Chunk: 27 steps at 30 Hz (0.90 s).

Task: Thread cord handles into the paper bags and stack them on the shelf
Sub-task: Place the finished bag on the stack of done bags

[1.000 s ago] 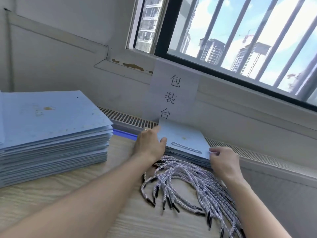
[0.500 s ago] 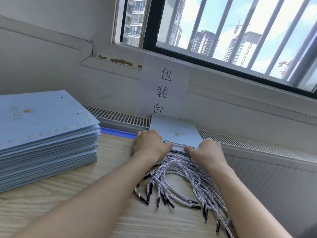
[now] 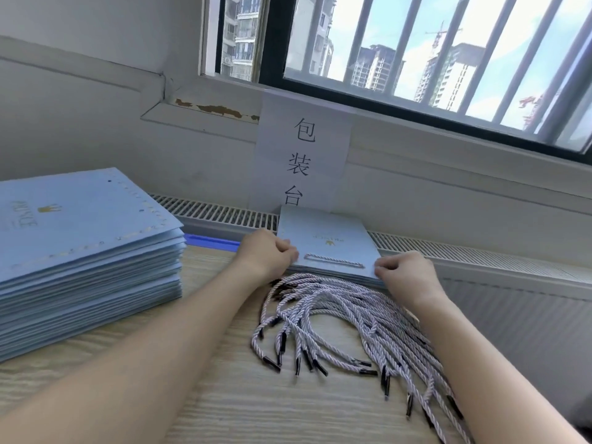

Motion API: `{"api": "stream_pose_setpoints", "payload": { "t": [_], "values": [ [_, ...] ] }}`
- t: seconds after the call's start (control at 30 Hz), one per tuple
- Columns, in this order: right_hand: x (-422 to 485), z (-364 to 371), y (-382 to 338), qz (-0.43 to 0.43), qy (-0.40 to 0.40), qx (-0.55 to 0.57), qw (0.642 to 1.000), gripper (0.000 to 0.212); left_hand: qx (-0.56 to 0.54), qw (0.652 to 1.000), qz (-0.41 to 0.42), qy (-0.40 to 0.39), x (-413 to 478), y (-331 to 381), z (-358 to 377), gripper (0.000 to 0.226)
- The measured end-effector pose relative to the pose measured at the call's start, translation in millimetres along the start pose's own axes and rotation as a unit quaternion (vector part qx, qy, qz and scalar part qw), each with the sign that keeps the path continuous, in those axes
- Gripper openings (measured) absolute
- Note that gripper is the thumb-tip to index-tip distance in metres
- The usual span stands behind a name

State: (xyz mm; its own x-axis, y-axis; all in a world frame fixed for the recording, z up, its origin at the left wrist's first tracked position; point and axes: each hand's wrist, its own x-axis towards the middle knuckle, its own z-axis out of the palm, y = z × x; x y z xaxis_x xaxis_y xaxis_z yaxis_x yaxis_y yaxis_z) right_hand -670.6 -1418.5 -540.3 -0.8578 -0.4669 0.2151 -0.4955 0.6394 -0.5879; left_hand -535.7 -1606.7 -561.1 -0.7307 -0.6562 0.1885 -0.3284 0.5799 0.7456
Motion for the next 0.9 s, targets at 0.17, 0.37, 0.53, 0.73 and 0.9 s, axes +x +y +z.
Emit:
{"api": "stream_pose_setpoints", "payload": {
  "t": [0.17, 0.37, 0.53, 0.73, 0.9],
  "values": [
    [-1, 1, 14, -0.010, 0.016, 0.036, 0.999, 0.022, 0.015, 0.999, 0.044, -0.008, -5, -3, 2, 0.025],
    [0, -1, 4, -0.035, 0.019, 0.003, 0.999, 0.011, 0.043, 0.996, 0.071, 0.023, -14, -2, -3, 0.027],
    [-15, -23, -25, -0.145, 0.044, -0.012, 0.988, 0.018, 0.024, 0.985, 0.092, 0.146, -37, 15, -18, 0.026],
    [-60, -34, -70, -0.252, -0.137, -0.085, 0.954, 0.024, 0.114, 0.968, 0.221, -0.030, -93, 27, -48, 0.019],
    [-79, 7, -55, -0.263, -0.146, -0.144, 0.943, 0.024, 0.143, 0.950, 0.259, -0.097, -122, -10, -49, 0.024]
  ]
}}
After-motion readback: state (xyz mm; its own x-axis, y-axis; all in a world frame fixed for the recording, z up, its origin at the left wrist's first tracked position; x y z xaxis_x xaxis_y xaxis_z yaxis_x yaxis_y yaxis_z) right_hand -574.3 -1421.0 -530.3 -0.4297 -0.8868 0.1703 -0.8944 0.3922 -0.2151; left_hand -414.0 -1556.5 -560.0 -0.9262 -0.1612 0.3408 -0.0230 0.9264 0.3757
